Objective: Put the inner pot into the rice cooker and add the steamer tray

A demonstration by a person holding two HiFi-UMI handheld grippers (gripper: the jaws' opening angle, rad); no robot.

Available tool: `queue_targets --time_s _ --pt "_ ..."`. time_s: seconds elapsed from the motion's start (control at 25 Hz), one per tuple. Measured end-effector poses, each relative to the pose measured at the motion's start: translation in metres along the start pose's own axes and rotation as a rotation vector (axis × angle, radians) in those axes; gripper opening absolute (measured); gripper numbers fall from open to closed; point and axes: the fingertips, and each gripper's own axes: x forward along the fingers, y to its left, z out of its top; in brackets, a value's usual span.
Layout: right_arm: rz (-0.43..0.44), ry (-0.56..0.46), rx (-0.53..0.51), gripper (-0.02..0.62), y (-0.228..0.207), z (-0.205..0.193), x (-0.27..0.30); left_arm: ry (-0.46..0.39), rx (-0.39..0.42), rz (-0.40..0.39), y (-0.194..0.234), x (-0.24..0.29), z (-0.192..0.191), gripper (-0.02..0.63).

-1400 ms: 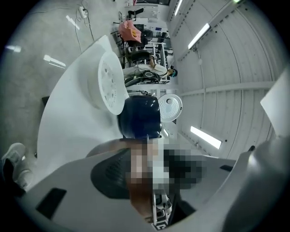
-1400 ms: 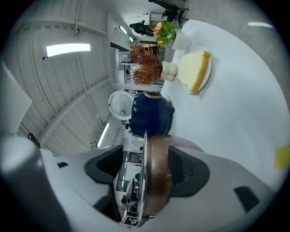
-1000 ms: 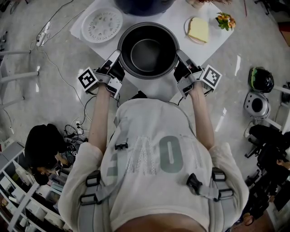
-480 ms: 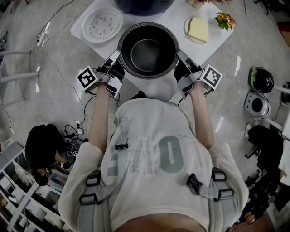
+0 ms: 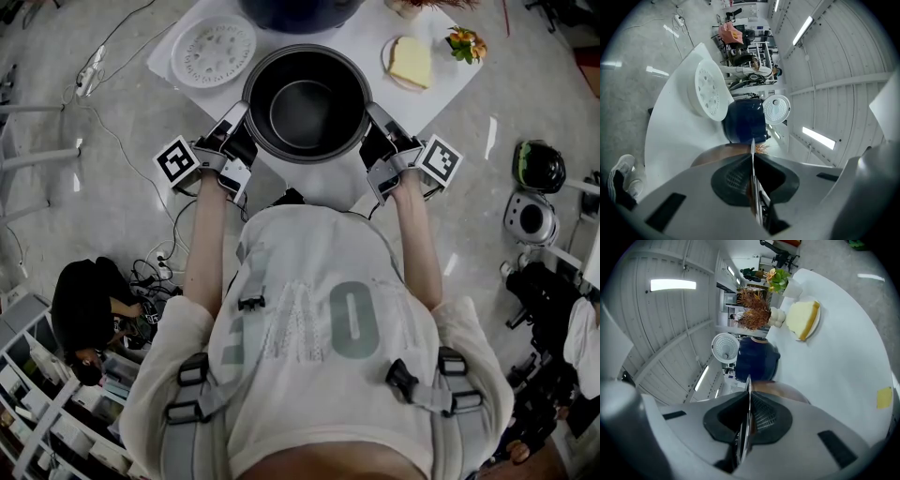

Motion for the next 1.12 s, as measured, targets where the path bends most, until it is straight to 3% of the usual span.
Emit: queue_targets --time_s 0.48,0.84,1.12 --pt "0.051 -0.091 0.008 0.014 0.054 0.022 0.015 -0.030 -0.002 -0.033 -0.049 0.015 0.028 0.034" --pt "0.108 -0.137 0.007 0.014 0.119 0.053 0.028 -0.042 0.008 -0.087 -0.118 0.037 0.054 0.032" --pt "0.153 -0.180 0.002 0.015 0.206 0.102 0.078 -0.046 0.040 -0.134 -0.201 0.072 0.119 0.034"
